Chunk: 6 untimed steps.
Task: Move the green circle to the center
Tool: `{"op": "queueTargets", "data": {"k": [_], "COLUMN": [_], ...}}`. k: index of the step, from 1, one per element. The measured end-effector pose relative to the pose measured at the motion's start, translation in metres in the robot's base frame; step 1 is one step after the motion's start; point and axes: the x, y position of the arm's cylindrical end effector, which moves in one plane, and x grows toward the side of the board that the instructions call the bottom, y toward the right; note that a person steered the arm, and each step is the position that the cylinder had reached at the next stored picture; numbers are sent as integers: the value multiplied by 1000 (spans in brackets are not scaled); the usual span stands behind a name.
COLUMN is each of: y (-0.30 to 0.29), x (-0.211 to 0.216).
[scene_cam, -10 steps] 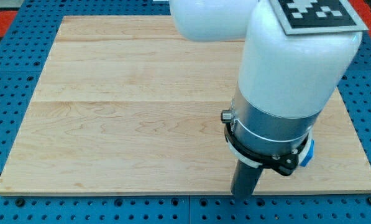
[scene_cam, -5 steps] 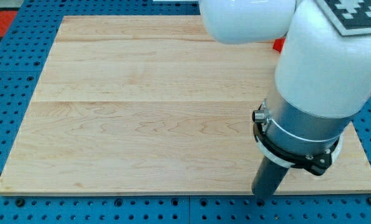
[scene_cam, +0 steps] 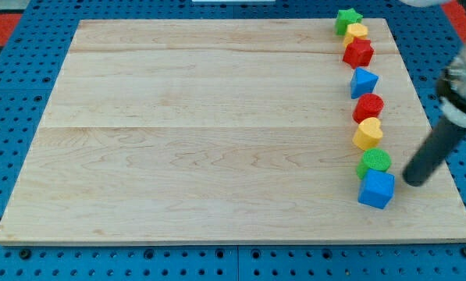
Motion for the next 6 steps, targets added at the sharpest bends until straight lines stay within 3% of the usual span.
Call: {"op": "queueTargets", "data": {"k": [2,3,5,6], "y": [-87,-102,-209,-226], "x": [-28,-53,-69,-89]}}
